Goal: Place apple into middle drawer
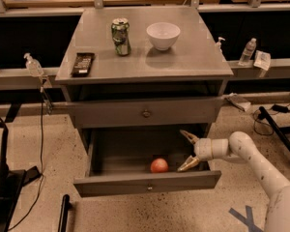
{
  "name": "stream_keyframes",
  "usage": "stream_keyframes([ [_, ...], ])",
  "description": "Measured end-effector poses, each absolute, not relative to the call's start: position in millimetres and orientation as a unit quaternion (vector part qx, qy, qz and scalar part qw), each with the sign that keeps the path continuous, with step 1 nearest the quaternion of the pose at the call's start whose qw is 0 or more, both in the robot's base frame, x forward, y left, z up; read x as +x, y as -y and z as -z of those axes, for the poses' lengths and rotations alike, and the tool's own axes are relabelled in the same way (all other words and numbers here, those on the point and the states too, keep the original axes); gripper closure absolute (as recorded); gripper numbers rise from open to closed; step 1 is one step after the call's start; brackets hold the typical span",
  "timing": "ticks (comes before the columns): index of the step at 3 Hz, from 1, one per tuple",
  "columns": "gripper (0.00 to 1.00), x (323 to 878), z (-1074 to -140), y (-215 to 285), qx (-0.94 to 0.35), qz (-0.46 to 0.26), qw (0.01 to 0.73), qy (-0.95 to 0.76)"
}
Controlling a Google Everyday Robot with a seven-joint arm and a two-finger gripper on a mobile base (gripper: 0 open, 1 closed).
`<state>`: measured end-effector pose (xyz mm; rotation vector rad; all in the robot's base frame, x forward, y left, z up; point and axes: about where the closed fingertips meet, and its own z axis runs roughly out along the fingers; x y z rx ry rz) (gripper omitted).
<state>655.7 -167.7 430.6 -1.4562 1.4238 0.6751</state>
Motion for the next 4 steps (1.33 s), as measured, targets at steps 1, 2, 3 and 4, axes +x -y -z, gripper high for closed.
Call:
stream_keyframes([
  [1, 0.2, 642.4, -479.3, 185.1, -0.56, -0.303, 0.539, -0.551],
  [2, 0.1, 630.0, -503.2, 204.4, -0.535, -0.311, 0.57, -0.54],
  [3, 0.0, 615.1, -509.2, 245.9, -0.497, -0.315, 0.59, -0.553],
  [4, 0.0, 607.0, -497.3, 288.8, -0.457, -0.321, 0.602, -0.571],
])
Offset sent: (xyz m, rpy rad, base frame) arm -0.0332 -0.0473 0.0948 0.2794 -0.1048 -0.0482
